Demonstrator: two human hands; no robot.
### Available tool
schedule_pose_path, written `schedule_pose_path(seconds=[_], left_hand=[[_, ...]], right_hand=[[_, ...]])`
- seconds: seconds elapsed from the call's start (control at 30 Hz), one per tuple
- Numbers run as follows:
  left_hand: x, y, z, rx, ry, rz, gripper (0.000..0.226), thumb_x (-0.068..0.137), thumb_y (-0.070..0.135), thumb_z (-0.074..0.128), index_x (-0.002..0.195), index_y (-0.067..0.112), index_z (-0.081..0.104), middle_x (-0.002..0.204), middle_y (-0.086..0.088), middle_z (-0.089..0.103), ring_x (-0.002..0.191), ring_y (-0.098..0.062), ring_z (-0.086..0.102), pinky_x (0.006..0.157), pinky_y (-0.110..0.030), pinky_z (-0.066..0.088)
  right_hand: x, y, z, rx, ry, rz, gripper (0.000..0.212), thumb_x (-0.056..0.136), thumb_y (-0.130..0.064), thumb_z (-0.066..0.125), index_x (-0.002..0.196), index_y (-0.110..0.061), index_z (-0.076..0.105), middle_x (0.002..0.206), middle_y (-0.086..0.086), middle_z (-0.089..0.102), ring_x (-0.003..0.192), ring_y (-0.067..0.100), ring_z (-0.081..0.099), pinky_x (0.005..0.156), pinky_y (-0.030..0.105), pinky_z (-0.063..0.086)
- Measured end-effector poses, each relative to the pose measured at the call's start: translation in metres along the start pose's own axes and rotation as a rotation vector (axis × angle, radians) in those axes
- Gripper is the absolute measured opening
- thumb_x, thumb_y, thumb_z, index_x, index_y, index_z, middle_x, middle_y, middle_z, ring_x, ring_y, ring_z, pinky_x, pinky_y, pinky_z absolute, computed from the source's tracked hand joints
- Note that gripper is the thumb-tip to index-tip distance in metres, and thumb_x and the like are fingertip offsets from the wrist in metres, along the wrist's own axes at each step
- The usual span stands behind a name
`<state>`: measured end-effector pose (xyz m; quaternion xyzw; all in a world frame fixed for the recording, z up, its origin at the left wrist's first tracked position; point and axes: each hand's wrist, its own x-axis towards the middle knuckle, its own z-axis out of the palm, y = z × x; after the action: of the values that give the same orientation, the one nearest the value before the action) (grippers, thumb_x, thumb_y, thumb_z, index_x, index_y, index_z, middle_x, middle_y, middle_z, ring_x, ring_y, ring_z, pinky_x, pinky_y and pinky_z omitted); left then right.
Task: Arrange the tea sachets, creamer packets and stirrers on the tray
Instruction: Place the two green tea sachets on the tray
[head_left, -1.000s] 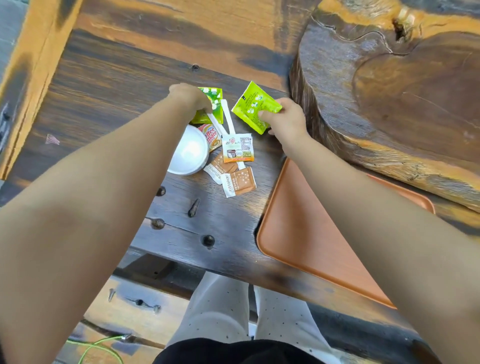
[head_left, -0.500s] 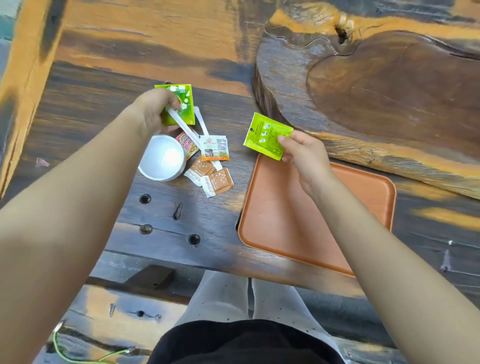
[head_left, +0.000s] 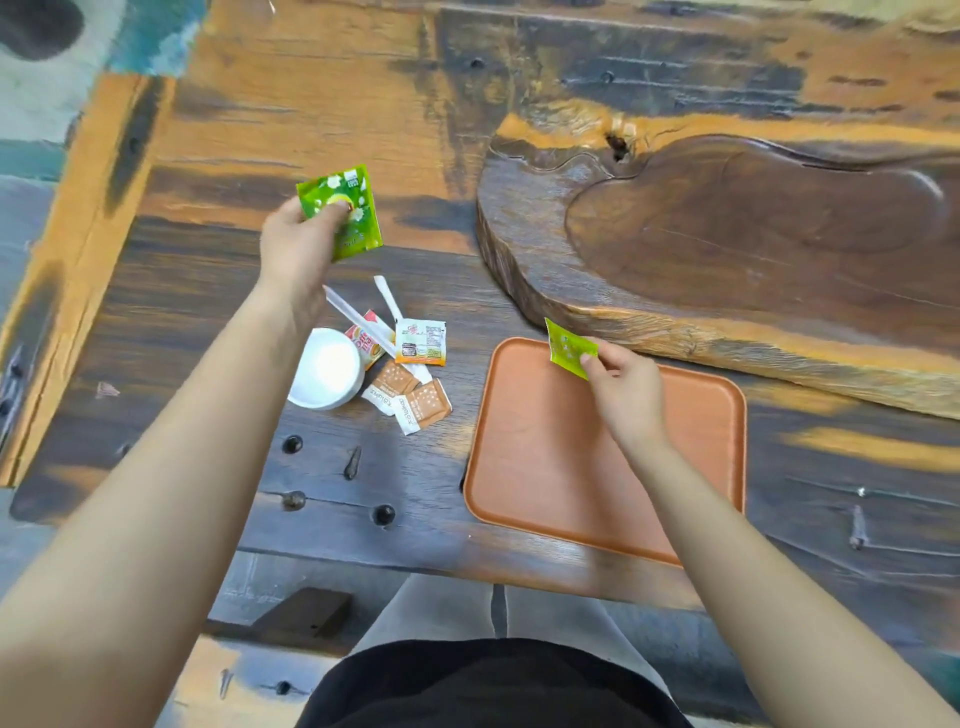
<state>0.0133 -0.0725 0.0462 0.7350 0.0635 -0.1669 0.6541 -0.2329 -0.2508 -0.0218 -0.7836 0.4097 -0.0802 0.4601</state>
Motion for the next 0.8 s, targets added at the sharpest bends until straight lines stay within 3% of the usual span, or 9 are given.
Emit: schedule_pose_path(seconds=[0.13, 0.27, 0.37, 0.47, 0.6, 0.67, 0.73, 0.8], left_hand=[[-0.019, 0.02, 0.0, -0.142, -0.038, 0.027, 0.015, 0.087, 0.007, 0.056, 0.082, 0.019, 0.064, 0.063, 0.013, 0.071, 0.066, -0.004, 0.067, 0.07, -0.028, 0.059], [-0.05, 0.0, 0.007, -0.231, -0.147, -0.197, 0.014, 0.091, 0.005, 0.051, 0.088, 0.015, 0.06, 0.061, 0.009, 0.073, 0.061, -0.003, 0.069, 0.059, -0.021, 0.058], [-0.07, -0.032, 0.006, -0.235, -0.184, -0.361, 0.012, 0.091, 0.006, 0.051, 0.086, 0.014, 0.059, 0.064, 0.003, 0.074, 0.057, -0.008, 0.07, 0.055, -0.026, 0.059], [-0.087, -0.057, 0.003, -0.207, -0.212, -0.451, 0.011, 0.089, 0.006, 0.053, 0.088, 0.015, 0.059, 0.082, -0.003, 0.071, 0.061, -0.01, 0.07, 0.066, -0.032, 0.058], [-0.102, -0.076, 0.005, -0.179, -0.275, -0.519, 0.011, 0.089, 0.004, 0.051, 0.089, 0.011, 0.059, 0.066, -0.001, 0.074, 0.063, -0.016, 0.07, 0.074, -0.042, 0.056], [-0.106, -0.08, 0.006, -0.154, -0.292, -0.533, 0.009, 0.088, 0.004, 0.052, 0.092, 0.009, 0.058, 0.075, -0.005, 0.073, 0.073, -0.022, 0.069, 0.084, -0.049, 0.052], [-0.108, -0.082, 0.009, -0.121, -0.311, -0.53, 0.012, 0.089, 0.004, 0.053, 0.095, 0.012, 0.058, 0.087, -0.007, 0.069, 0.081, -0.023, 0.065, 0.087, -0.046, 0.05], [-0.109, -0.084, 0.013, -0.1, -0.331, -0.521, 0.013, 0.089, 0.004, 0.053, 0.094, 0.014, 0.059, 0.081, -0.001, 0.072, 0.075, -0.016, 0.068, 0.078, -0.037, 0.055]], right_hand=[[-0.005, 0.001, 0.009, -0.479, 0.096, -0.376, 0.025, 0.083, -0.005, 0.056, 0.104, -0.009, 0.069, 0.094, 0.01, 0.072, 0.087, 0.034, 0.057, 0.081, 0.036, 0.047], [-0.02, 0.009, 0.039, -0.75, 0.047, -0.541, 0.021, 0.07, -0.009, 0.073, 0.091, -0.011, 0.071, 0.083, 0.004, 0.071, 0.077, 0.029, 0.06, 0.066, 0.03, 0.051], [-0.029, 0.023, 0.06, -0.851, -0.03, -0.541, 0.027, 0.063, -0.015, 0.081, 0.087, -0.013, 0.071, 0.087, 0.002, 0.07, 0.079, 0.025, 0.059, 0.067, 0.029, 0.05], [-0.033, 0.035, 0.068, -0.867, -0.067, -0.477, 0.04, 0.061, -0.016, 0.083, 0.098, -0.012, 0.069, 0.102, 0.006, 0.069, 0.09, 0.024, 0.057, 0.073, 0.031, 0.052], [-0.036, 0.038, 0.07, -0.816, -0.1, -0.462, 0.042, 0.069, -0.022, 0.078, 0.107, -0.009, 0.066, 0.113, 0.011, 0.067, 0.095, 0.029, 0.063, 0.075, 0.034, 0.053], [-0.035, 0.037, 0.071, -0.802, -0.095, -0.453, 0.042, 0.072, -0.022, 0.076, 0.109, -0.008, 0.064, 0.116, 0.012, 0.065, 0.096, 0.03, 0.063, 0.076, 0.035, 0.053], [-0.033, 0.036, 0.072, -0.789, -0.103, -0.424, 0.043, 0.072, -0.019, 0.076, 0.111, -0.007, 0.063, 0.116, 0.013, 0.065, 0.096, 0.031, 0.062, 0.076, 0.036, 0.053], [-0.032, 0.034, 0.073, -0.78, -0.088, -0.408, 0.046, 0.07, -0.014, 0.076, 0.113, -0.007, 0.062, 0.118, 0.014, 0.064, 0.097, 0.031, 0.061, 0.078, 0.036, 0.053]])
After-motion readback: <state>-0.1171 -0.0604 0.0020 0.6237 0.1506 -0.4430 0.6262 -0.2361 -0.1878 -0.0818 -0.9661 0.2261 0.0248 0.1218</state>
